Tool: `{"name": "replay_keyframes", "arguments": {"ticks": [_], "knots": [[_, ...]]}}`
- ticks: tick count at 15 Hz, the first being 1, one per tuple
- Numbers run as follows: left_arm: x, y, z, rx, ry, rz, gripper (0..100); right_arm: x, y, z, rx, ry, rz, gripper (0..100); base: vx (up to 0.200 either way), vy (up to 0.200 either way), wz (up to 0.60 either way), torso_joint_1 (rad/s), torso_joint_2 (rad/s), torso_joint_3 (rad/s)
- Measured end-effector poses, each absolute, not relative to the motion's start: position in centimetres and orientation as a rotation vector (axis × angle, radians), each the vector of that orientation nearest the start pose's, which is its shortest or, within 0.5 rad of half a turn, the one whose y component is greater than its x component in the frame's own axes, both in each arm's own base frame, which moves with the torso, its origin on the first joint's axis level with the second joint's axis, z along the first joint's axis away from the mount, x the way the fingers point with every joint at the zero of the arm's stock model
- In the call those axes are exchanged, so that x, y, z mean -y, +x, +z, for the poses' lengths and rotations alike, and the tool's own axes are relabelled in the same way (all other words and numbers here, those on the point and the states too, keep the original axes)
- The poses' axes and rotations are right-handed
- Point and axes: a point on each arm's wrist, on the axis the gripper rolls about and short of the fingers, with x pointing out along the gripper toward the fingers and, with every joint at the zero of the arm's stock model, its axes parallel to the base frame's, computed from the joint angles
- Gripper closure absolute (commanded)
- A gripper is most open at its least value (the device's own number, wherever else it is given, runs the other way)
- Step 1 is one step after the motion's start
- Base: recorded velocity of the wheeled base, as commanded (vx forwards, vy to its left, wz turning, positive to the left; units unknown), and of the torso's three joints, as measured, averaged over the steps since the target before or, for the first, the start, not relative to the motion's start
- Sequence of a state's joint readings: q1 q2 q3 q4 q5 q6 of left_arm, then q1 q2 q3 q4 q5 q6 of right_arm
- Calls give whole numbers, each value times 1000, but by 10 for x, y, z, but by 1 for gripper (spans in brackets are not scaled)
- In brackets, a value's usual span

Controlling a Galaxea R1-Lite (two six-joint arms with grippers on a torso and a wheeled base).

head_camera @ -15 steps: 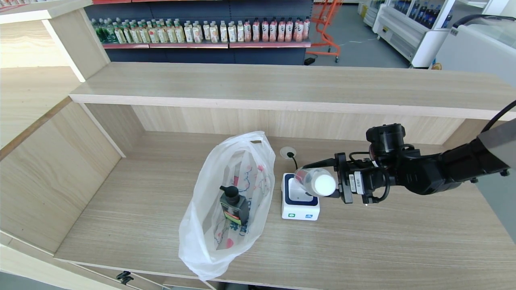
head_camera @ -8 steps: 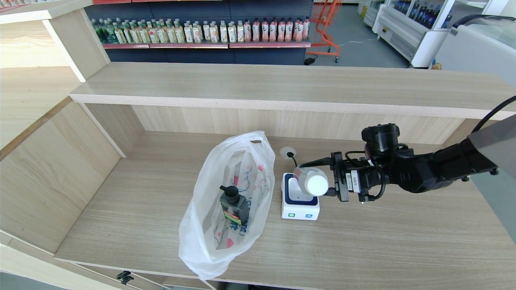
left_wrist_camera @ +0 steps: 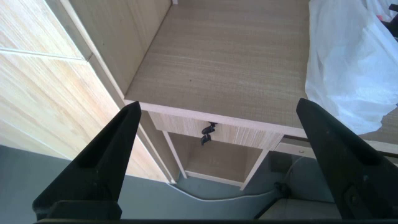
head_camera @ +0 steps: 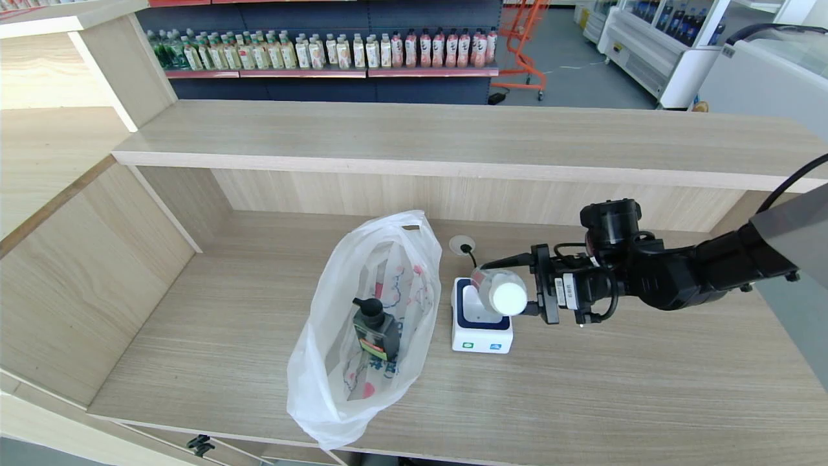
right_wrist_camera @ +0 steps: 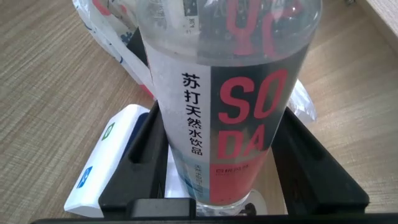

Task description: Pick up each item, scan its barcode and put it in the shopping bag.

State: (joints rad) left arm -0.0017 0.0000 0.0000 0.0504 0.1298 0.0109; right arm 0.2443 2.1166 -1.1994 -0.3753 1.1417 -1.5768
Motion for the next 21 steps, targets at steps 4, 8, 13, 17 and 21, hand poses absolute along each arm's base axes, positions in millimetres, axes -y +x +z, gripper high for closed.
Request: {"name": "replay_keyframes", "arguments": {"ticks": [4, 8, 13, 17, 21], "knots": [[-3, -23, 70, -51, 14, 128, 0, -102, 378, 122, 587, -950, 1412, 100, 0, 0, 0, 0, 0, 0], [-3, -23, 70, -51, 14, 128, 0, -80, 350, 165, 408, -719, 1399, 100, 0, 0, 0, 0, 0, 0], [-3, -23, 70, -51, 14, 128, 0, -67, 304, 213, 193, -421, 1382, 100, 0, 0, 0, 0, 0, 0], [-3, -23, 70, -51, 14, 128, 0, -84, 294, 213, -15, -265, 1292, 100, 0, 0, 0, 0, 0, 0], [-3, -23, 70, -51, 14, 128, 0, -109, 298, 212, -108, -172, 1123, 100, 0, 0, 0, 0, 0, 0]]}}
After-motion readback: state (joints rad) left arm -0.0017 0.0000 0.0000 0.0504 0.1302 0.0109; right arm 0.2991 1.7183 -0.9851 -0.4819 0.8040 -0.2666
